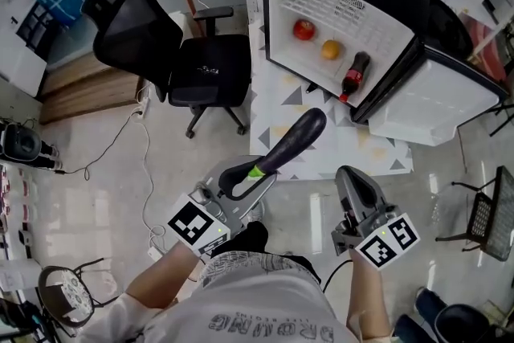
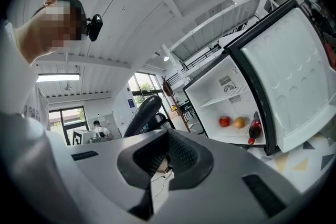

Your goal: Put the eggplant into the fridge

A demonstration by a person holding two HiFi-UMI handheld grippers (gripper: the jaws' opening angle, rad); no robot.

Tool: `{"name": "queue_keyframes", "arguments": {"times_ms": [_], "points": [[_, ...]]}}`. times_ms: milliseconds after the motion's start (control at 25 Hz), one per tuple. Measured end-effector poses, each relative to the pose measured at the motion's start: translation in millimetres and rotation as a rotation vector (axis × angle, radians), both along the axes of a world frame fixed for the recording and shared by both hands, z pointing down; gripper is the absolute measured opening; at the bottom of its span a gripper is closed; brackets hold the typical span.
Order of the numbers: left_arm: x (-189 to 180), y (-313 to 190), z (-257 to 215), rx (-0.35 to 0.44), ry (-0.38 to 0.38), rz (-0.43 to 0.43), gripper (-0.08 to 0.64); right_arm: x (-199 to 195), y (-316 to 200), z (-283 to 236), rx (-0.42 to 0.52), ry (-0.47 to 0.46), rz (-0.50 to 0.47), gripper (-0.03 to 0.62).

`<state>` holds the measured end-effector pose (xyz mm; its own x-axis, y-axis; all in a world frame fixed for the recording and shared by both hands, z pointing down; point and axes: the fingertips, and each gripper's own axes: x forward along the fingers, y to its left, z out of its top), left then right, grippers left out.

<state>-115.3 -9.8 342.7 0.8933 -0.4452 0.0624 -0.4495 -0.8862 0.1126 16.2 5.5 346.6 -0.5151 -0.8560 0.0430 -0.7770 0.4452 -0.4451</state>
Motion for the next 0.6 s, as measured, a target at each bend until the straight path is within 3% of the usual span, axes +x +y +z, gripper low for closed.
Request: {"name": "queue_keyframes", "arguments": {"times_ms": [600], "points": [[-28, -84, -6, -0.002, 0.005, 0.063, 0.118, -28, -77, -15, 0.0, 0.012, 0.07, 0.003]]}}
